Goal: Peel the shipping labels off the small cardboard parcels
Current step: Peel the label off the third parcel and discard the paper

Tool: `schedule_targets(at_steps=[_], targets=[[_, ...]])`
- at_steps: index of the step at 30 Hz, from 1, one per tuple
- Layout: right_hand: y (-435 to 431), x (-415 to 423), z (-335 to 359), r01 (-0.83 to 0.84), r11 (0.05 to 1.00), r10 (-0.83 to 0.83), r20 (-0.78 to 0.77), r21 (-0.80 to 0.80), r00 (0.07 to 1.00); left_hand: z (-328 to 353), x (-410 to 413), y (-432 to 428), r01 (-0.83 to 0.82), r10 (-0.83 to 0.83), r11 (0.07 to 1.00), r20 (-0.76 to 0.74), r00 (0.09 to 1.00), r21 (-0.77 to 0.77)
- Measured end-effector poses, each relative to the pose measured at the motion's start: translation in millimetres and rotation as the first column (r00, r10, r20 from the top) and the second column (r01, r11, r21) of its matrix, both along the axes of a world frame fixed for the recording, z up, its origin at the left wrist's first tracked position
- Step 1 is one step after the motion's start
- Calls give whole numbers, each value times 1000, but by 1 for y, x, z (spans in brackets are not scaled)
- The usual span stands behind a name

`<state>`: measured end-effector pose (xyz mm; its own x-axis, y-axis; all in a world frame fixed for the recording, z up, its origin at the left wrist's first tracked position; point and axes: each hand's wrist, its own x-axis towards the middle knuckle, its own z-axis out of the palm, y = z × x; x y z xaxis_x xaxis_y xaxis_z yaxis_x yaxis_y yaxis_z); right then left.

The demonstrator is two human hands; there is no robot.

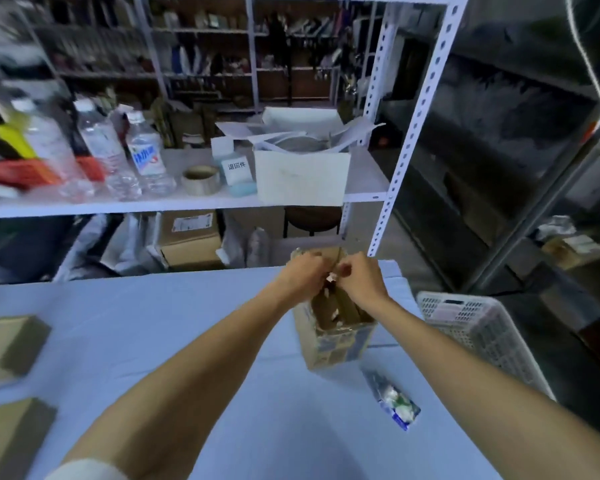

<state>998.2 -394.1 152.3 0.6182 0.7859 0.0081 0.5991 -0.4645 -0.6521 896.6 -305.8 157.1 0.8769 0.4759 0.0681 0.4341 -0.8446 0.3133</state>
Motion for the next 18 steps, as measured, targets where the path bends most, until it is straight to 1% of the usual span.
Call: schedule_targets(at_steps=[2, 6, 10, 13, 18], targets=[[8, 8, 1, -51, 996, 55, 52, -72, 997, 5, 2, 3, -5, 10, 997, -68, 998, 72], [15, 11, 1, -137, 975, 159, 120, -176, 980, 14, 1, 4, -46, 62, 994, -172, 983, 95], [15, 9, 0, -162, 957, 214, 207, -240, 955, 16, -4, 8, -107, 121, 990, -173, 978, 88], [12, 8, 3, -181, 940, 261, 270, -288, 927, 16, -9, 11, -124, 135, 989, -153, 979, 83], [8, 7, 0, -186, 950, 261, 313, -251, 913, 16, -17, 17, -137, 149, 985, -113, 982, 103]])
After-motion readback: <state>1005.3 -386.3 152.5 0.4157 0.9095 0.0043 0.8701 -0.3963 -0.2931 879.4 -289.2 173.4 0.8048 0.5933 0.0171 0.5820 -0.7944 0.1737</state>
